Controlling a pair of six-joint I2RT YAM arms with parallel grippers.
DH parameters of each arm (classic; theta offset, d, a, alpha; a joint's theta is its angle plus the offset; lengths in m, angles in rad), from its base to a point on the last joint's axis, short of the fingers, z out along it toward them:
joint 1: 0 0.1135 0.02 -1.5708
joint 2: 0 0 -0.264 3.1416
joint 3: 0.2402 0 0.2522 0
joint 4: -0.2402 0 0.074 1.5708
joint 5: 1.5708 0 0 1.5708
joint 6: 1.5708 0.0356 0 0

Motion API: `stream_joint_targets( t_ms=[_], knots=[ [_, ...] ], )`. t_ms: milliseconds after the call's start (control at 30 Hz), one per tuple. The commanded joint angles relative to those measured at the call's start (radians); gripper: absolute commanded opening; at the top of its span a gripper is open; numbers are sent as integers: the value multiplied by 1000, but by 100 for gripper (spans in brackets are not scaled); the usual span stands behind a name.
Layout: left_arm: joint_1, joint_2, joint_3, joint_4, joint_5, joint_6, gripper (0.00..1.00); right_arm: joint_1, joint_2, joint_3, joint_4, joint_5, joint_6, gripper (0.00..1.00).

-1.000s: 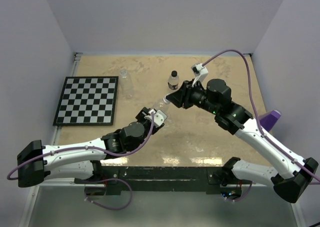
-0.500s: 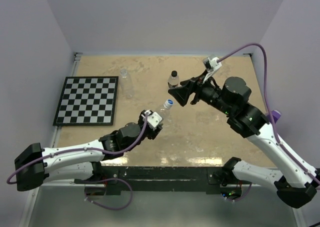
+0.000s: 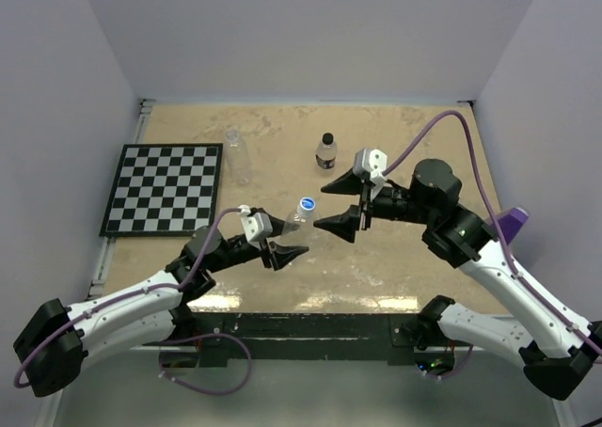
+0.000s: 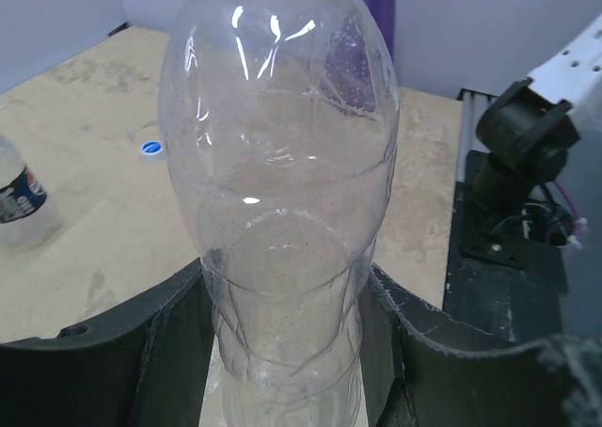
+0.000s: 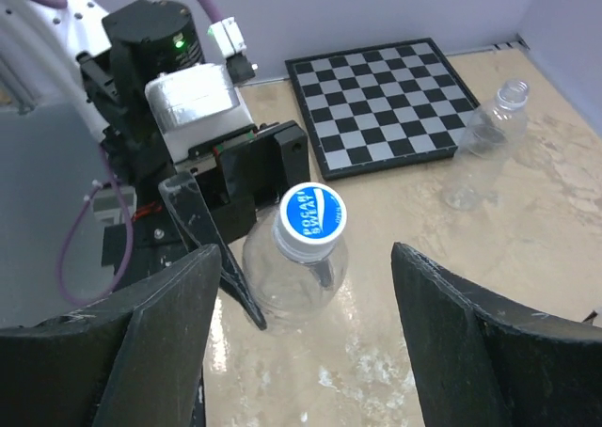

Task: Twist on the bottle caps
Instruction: Screw the bottle cap onto the plastic bottle.

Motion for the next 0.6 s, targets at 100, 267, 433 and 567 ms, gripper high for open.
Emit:
stream_joint_targets(
  t_ms=[100,267,433,567],
  knots=[
    [26,24,-24,235,259,-69,0,-36,-9,9,66,-220,-130,75],
    [26,40,-12,249,295,-64,0,-36,17,35,39,-278,-139,70],
    [26,58,10,238,318,-52,0,-36,51,54,19,-350,-144,64],
    [26,70,23,231,324,-41,0,-36,62,64,28,-398,-128,61]
  ],
)
